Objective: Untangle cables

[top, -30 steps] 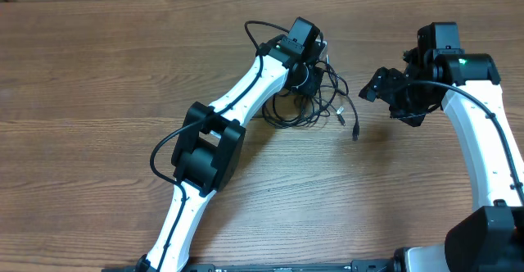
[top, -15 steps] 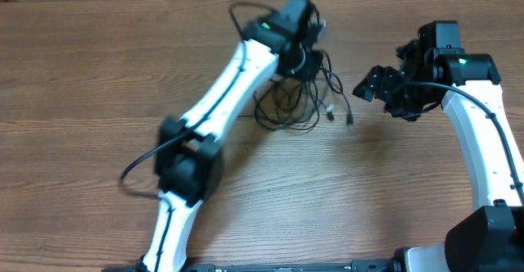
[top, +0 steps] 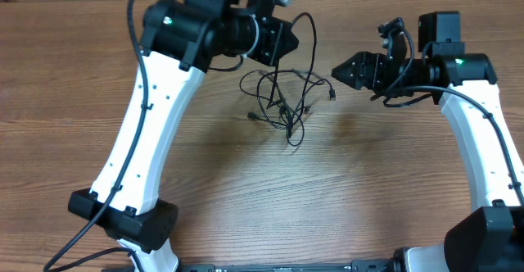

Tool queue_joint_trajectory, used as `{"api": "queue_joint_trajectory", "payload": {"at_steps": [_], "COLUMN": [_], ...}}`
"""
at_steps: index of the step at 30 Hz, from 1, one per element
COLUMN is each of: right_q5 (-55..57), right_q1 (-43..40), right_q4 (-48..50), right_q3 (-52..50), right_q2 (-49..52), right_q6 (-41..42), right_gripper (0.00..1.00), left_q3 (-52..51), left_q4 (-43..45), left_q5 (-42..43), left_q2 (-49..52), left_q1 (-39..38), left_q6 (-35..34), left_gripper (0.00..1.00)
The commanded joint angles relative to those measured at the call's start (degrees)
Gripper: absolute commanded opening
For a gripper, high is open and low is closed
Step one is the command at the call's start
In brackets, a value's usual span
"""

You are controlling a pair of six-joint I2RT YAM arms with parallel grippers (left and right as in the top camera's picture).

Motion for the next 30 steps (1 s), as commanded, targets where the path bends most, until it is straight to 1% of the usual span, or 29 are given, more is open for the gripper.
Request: {"api": "queue_joint_trajectory", "payload": {"at_steps": [1, 5, 9, 11, 12, 13, 14, 16, 18, 20, 23, 26, 30], "right_q5": [-3.98, -2.47, -0.33, -0.24, 0.74, 4.98, 7.08, 8.68, 8.46, 8.35, 6.84, 7.28, 12.83], "right_q1": [3.28, 6.84, 9.57, 10.8, 11.43, 12.37, 12.87, 14.19, 15.45, 17.22, 20.39, 23.26, 25.27], "right_q4": [1.07, 1.49, 2.67, 3.8, 4.24, 4.44, 4.46, 4.83, 5.2, 6.05, 8.11, 10.64, 16.57], "right_q3": [1.2, 1.2, 1.16, 1.14, 1.14, 1.14, 1.14, 1.14, 1.14, 1.14, 1.14, 1.14, 0.5], "right_q2": [-0.31, 0.31, 1.64, 2.36, 2.71, 3.1, 3.3, 3.72, 3.85, 3.85, 3.87, 4.26, 6.88], "right_q6": [-0.87, -3.17, -2.43, 0.07, 2.47, 9.07, 11.72, 14.14, 13.94, 10.36, 0.07, -7.32, -8.79], "right_gripper": [0.87, 0.88, 0.87, 0.84, 0.79, 0.75, 0.75, 0.75, 0.74, 0.75, 0.78, 0.78, 0.75], "left_q3": [0.13, 0.15, 0.2, 0.2, 0.2, 0.2, 0.22, 0.22, 0.22, 0.22, 0.22, 0.22, 0.22], "left_q4": [1.6, 2.19, 3.37, 4.46, 5.09, 6.25, 6.86, 7.82, 8.52, 8.96, 9.29, 9.4, 9.84], "left_q5": [2.86, 4.26, 11.43, 14.97, 16.28, 17.53, 18.1, 18.14, 18.05, 17.94, 17.9, 17.92, 17.92], "left_q2": [-4.42, -5.25, -5.68, -5.84, -5.9, -5.92, -5.9, -5.9, -5.9, -5.9, -5.9, -5.9, -5.9], "left_q1": [1.97, 3.76, 5.95, 7.15, 7.76, 8.74, 9.22, 10.03, 10.54, 10.93, 11.39, 11.41, 11.5], "left_q6": [0.44, 0.0, -0.33, -1.66, -2.36, -3.13, -3.54, -4.11, -4.11, -4.79, -5.18, -5.7, -6.91], "left_gripper": [0.04, 0.04, 0.04, 0.04, 0.04, 0.04, 0.04, 0.04, 0.04, 0.04, 0.04, 0.04, 0.04]}}
